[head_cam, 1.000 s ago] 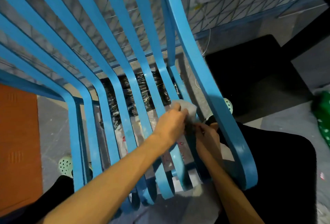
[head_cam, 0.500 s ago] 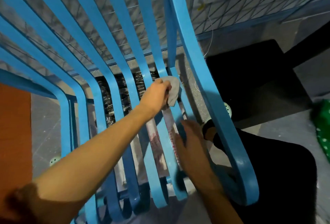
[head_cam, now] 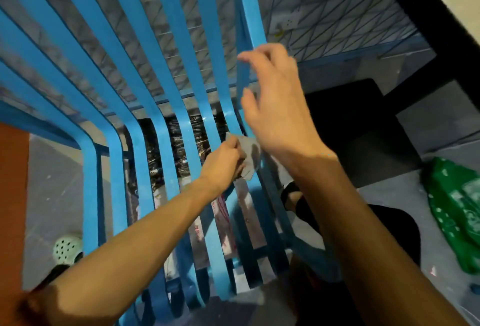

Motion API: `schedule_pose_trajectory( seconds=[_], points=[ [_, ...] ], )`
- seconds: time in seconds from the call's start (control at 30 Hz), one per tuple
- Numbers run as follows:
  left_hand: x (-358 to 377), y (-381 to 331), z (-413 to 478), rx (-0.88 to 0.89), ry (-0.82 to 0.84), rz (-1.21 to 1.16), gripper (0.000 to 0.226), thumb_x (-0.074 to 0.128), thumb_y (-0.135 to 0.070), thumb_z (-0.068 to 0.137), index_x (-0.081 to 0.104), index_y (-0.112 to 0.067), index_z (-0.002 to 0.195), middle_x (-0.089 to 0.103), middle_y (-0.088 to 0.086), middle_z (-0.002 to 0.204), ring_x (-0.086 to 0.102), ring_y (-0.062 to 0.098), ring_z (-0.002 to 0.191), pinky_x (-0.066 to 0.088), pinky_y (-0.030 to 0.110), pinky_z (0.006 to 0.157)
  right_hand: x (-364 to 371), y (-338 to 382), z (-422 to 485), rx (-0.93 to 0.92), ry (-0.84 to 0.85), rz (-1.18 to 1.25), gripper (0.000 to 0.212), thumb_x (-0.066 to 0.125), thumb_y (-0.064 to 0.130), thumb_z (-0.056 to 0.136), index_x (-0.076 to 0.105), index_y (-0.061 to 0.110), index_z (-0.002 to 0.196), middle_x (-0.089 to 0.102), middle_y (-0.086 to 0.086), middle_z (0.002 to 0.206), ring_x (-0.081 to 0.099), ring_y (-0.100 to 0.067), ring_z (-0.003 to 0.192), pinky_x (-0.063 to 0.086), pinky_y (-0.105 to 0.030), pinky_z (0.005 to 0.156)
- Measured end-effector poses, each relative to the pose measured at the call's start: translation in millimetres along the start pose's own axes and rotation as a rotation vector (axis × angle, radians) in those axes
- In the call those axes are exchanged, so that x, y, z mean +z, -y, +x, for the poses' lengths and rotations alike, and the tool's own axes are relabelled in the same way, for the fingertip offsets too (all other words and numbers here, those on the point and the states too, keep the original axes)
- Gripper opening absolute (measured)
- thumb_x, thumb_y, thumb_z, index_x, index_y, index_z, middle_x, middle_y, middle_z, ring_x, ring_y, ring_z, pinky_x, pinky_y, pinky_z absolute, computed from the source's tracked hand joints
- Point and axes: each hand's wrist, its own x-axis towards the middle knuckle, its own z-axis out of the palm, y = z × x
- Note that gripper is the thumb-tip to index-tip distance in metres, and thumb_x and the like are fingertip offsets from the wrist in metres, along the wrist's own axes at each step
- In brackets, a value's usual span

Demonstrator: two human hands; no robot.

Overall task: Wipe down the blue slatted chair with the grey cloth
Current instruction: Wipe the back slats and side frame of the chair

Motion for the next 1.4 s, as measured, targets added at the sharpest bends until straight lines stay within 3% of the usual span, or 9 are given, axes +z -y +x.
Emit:
schedule_pose_trajectory(
  seconds=[0.1,0.17,0.33,0.47,0.6,0.8,0.97,1.13,1.4],
  points=[
    [0.4,9.9,9.9,-0.069,0.013,-0.015,0.012,0.057,-0.015,0.093,0.068,-0.010,0.094,0.058,0.008,0.107,0.058,0.027,0.091,0.047,0.034,0.075,-5.5,-22.6,34.7,0.119,0.122,-0.179,0.075,0.059,0.019,0.095,0.015,0.006,0.153,0.026,-0.015,0.151,0.031,-0.030,0.136,0.033,-0.038,0.110],
    [-6.2,18.6,28.6,-0.115,-0.007,-0.022,0.012,0.057,-0.011,0.092,0.068,-0.010,0.095,0.058,0.009,0.106,0.057,0.028,0.090,0.042,0.031,0.072,5.6,-33.1,49.9,0.270,0.272,-0.196,0.078,0.054,0.030,0.098,0.006,0.003,0.153,0.035,-0.022,0.146,0.043,-0.036,0.128,0.039,-0.042,0.100],
    [-25.0,46.2,78.1,-0.187,-0.052,0.020,0.022,0.057,-0.003,0.087,0.069,-0.006,0.105,0.060,0.014,0.105,0.061,0.036,0.087,0.046,0.034,0.068,24.7,-42.4,48.6,0.306,0.174,-0.144,0.039,0.049,0.027,0.100,0.035,0.004,0.129,0.057,-0.023,0.114,0.057,-0.039,0.097,0.038,-0.036,0.069],
    [-31.8,56.6,94.0,-0.284,-0.046,-0.055,0.013,0.058,-0.005,0.088,0.062,-0.017,0.086,0.060,0.004,0.092,0.059,0.031,0.083,0.043,0.031,0.070,25.7,-44.1,52.7,0.284,0.157,-0.161,0.039,0.050,0.028,0.100,0.036,0.006,0.129,0.057,-0.021,0.112,0.055,-0.035,0.091,0.039,-0.037,0.069],
    [-16.7,41.6,65.3,-0.212,0.008,-0.022,0.019,0.061,-0.001,0.081,0.054,-0.016,0.073,0.046,0.002,0.084,0.040,0.019,0.072,0.029,0.019,0.055,24.1,-42.7,53.1,0.301,0.155,-0.156,0.040,0.052,0.025,0.098,0.037,0.007,0.129,0.057,-0.018,0.114,0.051,-0.030,0.087,0.041,-0.037,0.070],
    [7.8,-7.2,-16.9,-0.084,0.063,-0.033,0.015,0.065,-0.022,0.089,0.073,-0.010,0.093,0.055,0.010,0.100,0.062,0.032,0.080,0.054,0.041,0.063,27.2,-43.9,54.2,0.334,0.157,-0.184,0.048,0.054,0.014,0.092,0.033,0.007,0.135,0.054,-0.018,0.118,0.056,-0.036,0.103,0.046,-0.041,0.075],
    [18.5,-51.9,-71.6,-0.057,0.161,-0.052,0.027,0.056,-0.032,0.096,0.073,-0.014,0.107,0.053,0.009,0.106,0.058,0.030,0.093,0.052,0.039,0.077,22.1,-36.3,51.2,0.319,0.141,-0.201,0.050,0.052,0.013,0.093,0.034,0.006,0.139,0.057,-0.015,0.119,0.056,-0.034,0.107,0.045,-0.041,0.079],
    [21.9,-84.0,-105.3,-0.054,0.165,-0.068,0.026,0.054,-0.029,0.097,0.073,-0.012,0.102,0.055,0.008,0.102,0.058,0.027,0.090,0.029,0.026,0.066,14.4,-28.9,26.2,0.288,0.109,-0.308,0.052,0.051,0.016,0.095,0.031,0.006,0.142,0.058,-0.015,0.129,0.053,-0.035,0.120,0.044,-0.044,0.093],
    [23.5,-107.7,-134.0,0.002,0.186,-0.193,0.016,0.055,-0.014,0.093,0.068,-0.012,0.102,0.061,0.008,0.107,0.058,0.026,0.091,0.049,0.038,0.080,13.1,-34.7,5.9,0.295,0.118,-0.397,0.048,0.053,0.006,0.094,0.034,0.004,0.139,0.060,-0.015,0.126,0.056,-0.033,0.118,0.044,-0.041,0.091]
  ],
)
